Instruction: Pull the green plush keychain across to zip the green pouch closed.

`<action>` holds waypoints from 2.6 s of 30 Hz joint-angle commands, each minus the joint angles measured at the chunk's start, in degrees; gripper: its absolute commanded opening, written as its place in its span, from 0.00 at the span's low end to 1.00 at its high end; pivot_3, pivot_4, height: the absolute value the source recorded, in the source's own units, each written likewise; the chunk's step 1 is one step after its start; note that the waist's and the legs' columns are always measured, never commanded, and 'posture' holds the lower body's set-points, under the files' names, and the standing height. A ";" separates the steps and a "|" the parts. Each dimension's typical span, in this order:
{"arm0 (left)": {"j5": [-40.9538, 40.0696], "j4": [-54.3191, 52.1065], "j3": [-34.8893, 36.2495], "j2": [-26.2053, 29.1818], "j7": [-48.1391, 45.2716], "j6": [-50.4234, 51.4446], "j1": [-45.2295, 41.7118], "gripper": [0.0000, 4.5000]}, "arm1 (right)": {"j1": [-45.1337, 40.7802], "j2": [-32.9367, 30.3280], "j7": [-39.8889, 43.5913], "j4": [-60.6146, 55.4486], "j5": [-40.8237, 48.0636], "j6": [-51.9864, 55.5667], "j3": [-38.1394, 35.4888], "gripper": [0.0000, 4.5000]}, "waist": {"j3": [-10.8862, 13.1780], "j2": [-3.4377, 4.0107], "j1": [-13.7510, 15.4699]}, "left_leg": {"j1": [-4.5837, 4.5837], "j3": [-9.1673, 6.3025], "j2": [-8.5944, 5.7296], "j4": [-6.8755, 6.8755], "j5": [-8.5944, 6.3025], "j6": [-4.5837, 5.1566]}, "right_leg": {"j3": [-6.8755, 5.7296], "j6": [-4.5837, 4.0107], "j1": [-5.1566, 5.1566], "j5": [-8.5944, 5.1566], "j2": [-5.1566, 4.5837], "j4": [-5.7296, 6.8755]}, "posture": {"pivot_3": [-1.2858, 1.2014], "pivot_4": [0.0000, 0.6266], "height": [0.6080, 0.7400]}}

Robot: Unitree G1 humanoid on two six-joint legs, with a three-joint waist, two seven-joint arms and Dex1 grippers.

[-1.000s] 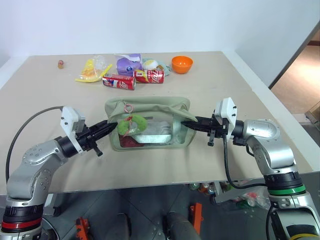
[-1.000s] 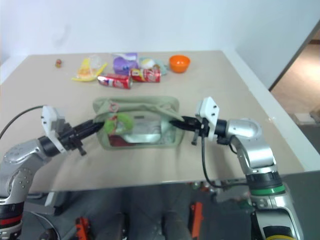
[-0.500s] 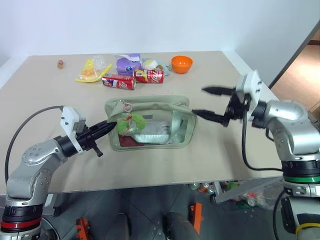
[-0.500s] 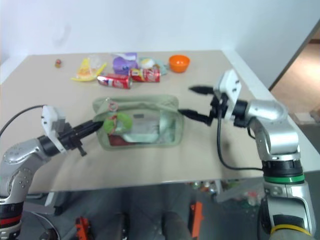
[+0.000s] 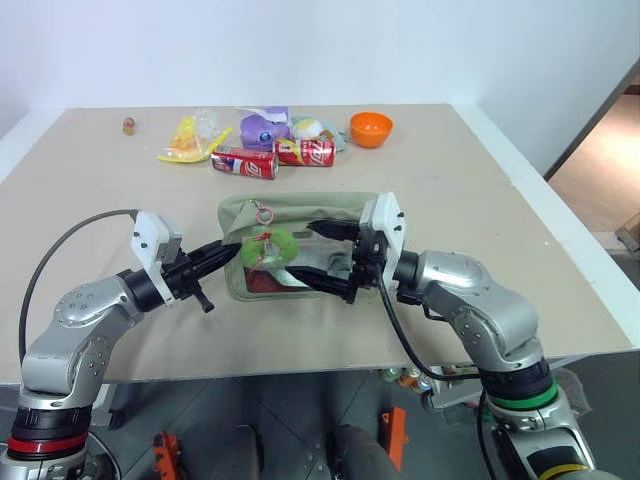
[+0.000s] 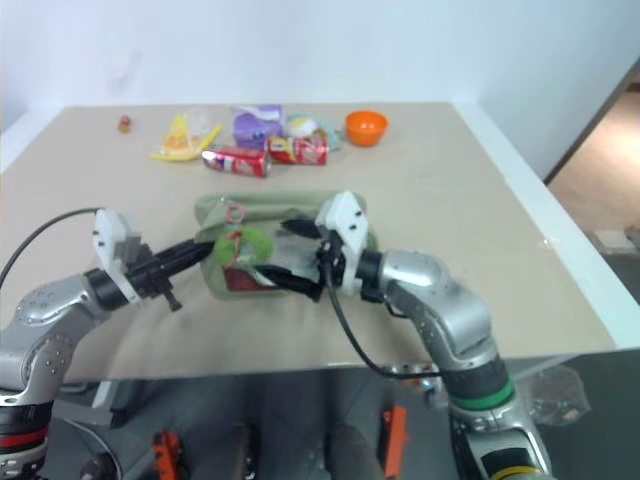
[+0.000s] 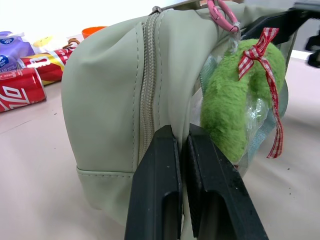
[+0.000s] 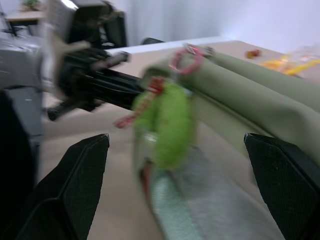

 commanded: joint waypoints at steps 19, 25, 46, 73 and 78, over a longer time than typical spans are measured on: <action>1.67 -0.80 -2.17 -1.25 0.73 -1.72 0.19 0.00 | -3.59 6.50 -0.62 0.19 -0.63 1.80 1.32 0.02 | 0.00 0.00 0.07 | -0.03 -0.10 0.03 -0.04 0.00 -0.01 | -0.08 0.13 0.02 0.06 0.04 0.00 | 0.52 0.24 1.00; 2.47 -0.08 -2.79 -1.88 0.75 -2.50 -0.22 0.00 | -8.38 2.34 1.70 -3.45 3.83 4.61 -3.68 0.02 | 0.01 0.01 0.14 | -0.04 -0.10 0.01 -0.04 0.00 -0.01 | -0.08 0.15 0.02 0.05 0.01 -0.01 | 0.52 0.24 1.00; 4.87 2.75 -3.55 -8.09 8.25 -4.51 -4.53 0.00 | -20.37 -17.00 18.73 7.25 1.88 -0.72 -8.52 0.02 | 0.03 0.02 0.58 | -0.23 -0.09 -0.05 -0.07 -0.12 0.15 | -0.13 0.22 -0.08 -0.09 -0.06 -0.14 | 0.52 0.24 1.00; 1.50 -2.49 -6.01 -3.51 3.94 1.23 -5.21 0.37 | -19.95 -13.09 17.32 11.29 -0.10 -4.73 -7.15 0.00 | 0.04 0.03 0.73 | -0.23 -0.11 -0.13 -0.05 -0.12 0.14 | -0.14 0.28 -0.06 -0.09 -0.12 -0.14 | 0.52 0.24 1.00; 3.01 -3.60 -5.31 1.33 0.58 -0.10 -3.91 0.75 | -19.49 -10.91 17.04 12.90 -1.00 -5.76 -6.72 0.00 | 0.05 0.04 0.67 | -0.23 -0.10 -0.12 -0.06 -0.12 0.14 | -0.14 0.25 -0.07 -0.10 -0.12 -0.14 | 0.52 0.24 1.00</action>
